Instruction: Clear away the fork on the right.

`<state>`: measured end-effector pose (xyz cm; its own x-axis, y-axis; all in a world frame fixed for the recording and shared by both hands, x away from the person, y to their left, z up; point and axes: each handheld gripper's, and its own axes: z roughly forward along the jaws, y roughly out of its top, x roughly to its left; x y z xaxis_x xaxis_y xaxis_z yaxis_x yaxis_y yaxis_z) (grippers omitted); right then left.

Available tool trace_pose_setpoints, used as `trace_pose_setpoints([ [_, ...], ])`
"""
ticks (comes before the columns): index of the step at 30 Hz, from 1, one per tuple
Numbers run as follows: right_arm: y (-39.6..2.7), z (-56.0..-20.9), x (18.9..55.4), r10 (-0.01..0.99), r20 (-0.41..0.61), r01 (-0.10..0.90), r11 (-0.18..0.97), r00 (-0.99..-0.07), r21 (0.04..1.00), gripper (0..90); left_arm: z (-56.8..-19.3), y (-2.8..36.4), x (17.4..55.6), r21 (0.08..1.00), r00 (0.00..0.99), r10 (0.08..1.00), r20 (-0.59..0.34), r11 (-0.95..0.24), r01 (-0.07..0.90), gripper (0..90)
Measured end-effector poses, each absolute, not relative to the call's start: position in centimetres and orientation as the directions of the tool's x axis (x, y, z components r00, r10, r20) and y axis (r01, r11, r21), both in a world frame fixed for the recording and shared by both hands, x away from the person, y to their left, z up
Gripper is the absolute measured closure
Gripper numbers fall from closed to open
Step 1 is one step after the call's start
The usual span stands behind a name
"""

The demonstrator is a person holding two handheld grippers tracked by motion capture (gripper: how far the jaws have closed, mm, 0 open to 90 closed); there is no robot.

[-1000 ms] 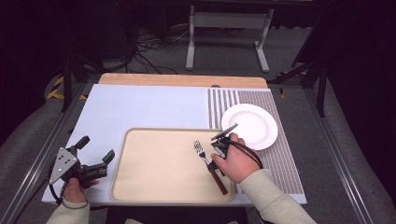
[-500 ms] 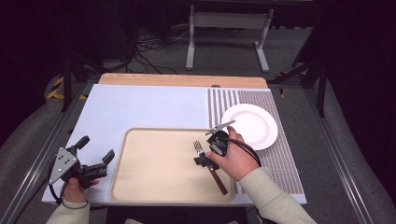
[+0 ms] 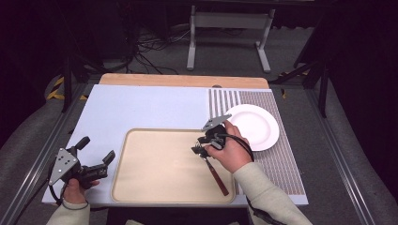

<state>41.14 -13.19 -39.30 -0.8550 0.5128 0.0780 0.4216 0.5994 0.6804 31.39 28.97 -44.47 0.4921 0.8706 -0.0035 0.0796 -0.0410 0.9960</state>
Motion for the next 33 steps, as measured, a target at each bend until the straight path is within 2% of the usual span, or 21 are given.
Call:
trace_pose_setpoints([
  [3, -12.7, -39.1, 41.5, 0.459, 0.058, 0.358, 0.599, -0.886, 0.716, 77.5, -44.5, 29.0, 31.4, 0.996, 0.491, 0.871, -0.005, -0.040, 0.081, 0.0],
  [7, -12.1, -39.3, 42.1, 0.437, -0.014, 0.301, 0.642, -0.899, 0.705, 89.1, -44.4, 29.1, 31.4, 0.996, 0.492, 0.870, -0.005, -0.040, 0.081, 0.0],
  [33, -11.2, -43.4, 44.0, 0.448, 0.024, 0.352, 0.666, -0.894, 0.658, 90.0, -44.5, 29.0, 31.4, 0.996, 0.495, 0.869, -0.003, -0.043, 0.081, 0.0],
])
